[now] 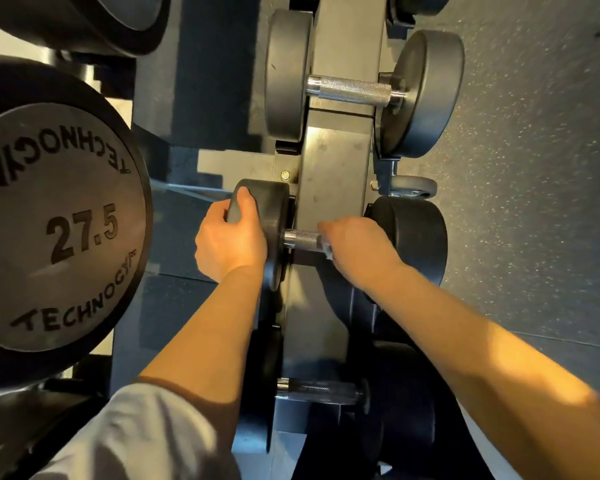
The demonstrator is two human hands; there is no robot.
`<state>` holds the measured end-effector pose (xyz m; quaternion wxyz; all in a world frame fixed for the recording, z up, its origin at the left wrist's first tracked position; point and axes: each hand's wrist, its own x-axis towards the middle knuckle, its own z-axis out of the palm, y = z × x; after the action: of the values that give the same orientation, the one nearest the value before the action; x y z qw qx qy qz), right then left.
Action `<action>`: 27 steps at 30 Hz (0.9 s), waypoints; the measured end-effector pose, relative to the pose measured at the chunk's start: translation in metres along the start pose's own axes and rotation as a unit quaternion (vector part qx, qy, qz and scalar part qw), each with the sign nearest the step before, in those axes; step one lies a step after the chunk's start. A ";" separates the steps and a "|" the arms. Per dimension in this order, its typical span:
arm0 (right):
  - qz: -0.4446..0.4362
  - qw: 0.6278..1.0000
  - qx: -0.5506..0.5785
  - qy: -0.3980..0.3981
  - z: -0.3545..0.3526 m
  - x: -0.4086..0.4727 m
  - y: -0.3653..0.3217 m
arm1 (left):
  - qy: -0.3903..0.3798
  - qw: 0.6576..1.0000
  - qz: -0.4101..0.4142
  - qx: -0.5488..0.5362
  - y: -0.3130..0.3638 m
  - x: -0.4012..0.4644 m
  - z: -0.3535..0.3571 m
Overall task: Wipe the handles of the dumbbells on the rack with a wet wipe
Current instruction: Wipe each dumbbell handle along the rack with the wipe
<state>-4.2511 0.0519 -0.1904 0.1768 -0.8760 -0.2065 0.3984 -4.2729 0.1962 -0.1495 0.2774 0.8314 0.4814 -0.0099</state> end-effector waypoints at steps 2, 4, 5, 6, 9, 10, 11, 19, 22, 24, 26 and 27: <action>-0.016 0.986 -0.168 0.007 -0.014 -0.011 0.008 | -0.003 1.000 -0.009 -0.002 0.002 -0.001 -0.001; -0.041 0.963 -0.265 -0.012 -0.025 -0.018 0.014 | -0.009 1.000 -0.018 -0.002 0.004 -0.002 -0.001; -0.044 0.960 -0.274 -0.023 -0.028 -0.018 0.015 | -0.011 1.000 -0.022 -0.002 0.004 -0.002 -0.002; -0.045 0.966 -0.255 -0.021 -0.030 -0.013 0.015 | -0.012 1.000 -0.024 -0.005 0.004 -0.002 -0.001; -0.023 0.998 -0.029 0.043 -0.021 0.008 0.007 | -0.010 1.000 -0.024 0.000 0.003 -0.002 -0.001; -0.018 0.996 0.066 0.055 -0.016 0.015 0.000 | -0.006 1.000 -0.022 0.005 0.003 -0.001 0.000; -0.015 0.987 0.150 0.059 -0.012 0.022 -0.010 | -0.001 1.000 -0.018 0.008 0.003 -0.001 0.001; -0.021 0.992 -0.057 -0.108 -0.025 0.043 0.015 | 0.014 1.000 -0.019 0.006 -0.001 0.002 0.003; -0.025 0.962 -0.214 -0.170 -0.033 0.042 0.026 | 0.015 0.999 -0.031 0.016 0.003 0.001 0.001; -0.015 0.965 -0.193 -0.178 -0.031 0.045 0.024 | 0.018 0.999 -0.035 0.016 0.004 0.000 0.001; 0.006 0.983 -0.076 -0.169 -0.025 0.050 0.017 | 0.016 0.999 -0.034 0.015 0.005 0.000 0.002; 0.021 0.987 0.010 -0.159 -0.021 0.053 0.011 | 0.017 0.999 -0.033 0.014 0.005 0.000 0.002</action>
<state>-4.2008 0.0658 -0.2151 0.1420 -0.8036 -0.2101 0.5384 -4.2683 0.1934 -0.1492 0.2570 0.8188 0.5132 -0.0116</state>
